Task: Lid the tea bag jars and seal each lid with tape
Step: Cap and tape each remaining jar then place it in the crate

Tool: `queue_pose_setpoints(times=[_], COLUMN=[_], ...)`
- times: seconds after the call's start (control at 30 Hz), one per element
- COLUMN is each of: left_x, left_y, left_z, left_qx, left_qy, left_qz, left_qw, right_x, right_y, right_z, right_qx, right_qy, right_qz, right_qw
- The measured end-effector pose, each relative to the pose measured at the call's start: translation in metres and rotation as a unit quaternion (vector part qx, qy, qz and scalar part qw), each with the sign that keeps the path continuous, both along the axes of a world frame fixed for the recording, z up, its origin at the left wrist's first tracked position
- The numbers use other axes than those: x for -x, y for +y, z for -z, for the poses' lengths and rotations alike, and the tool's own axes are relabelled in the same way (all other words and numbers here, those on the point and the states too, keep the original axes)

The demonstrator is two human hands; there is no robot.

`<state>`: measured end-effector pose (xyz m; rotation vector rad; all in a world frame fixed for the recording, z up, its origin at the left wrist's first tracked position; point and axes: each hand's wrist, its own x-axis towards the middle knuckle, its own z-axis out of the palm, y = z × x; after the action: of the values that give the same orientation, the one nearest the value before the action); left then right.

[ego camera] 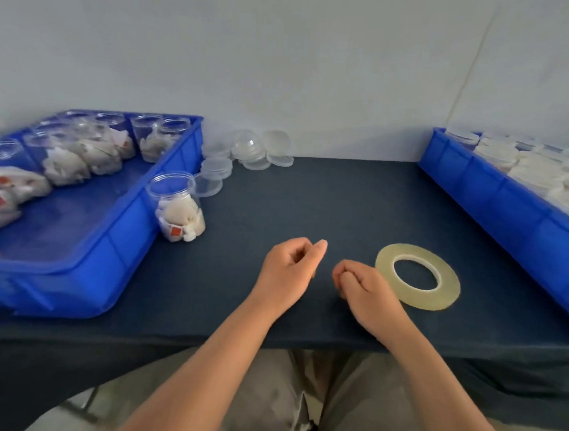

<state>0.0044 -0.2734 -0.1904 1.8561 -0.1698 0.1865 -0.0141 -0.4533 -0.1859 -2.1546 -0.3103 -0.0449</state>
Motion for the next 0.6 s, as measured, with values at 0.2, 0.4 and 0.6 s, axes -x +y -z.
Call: queue_pose_setpoints(times=[0.2,0.4,0.6], left_x=[0.006,-0.02,-0.038], left_y=[0.073,0.161,0.15], left_z=[-0.025,-0.052,-0.054], left_qx=[-0.138,-0.294,-0.46], left_qy=[-0.196,-0.103,-0.082], left_qz=[-0.266,-0.419,-0.343], left_qw=[0.934,0.853,0.815], right_x=[-0.001,-0.003,-0.001], right_y=[0.0,-0.002,-0.002], right_z=[0.006,0.011,0.013], right_qx=[-0.086,-0.044,-0.049], right_qy=[0.034,0.023,0.021], right_qz=[0.0,-0.008,-0.005], right_qw=[0.996,0.999,0.999])
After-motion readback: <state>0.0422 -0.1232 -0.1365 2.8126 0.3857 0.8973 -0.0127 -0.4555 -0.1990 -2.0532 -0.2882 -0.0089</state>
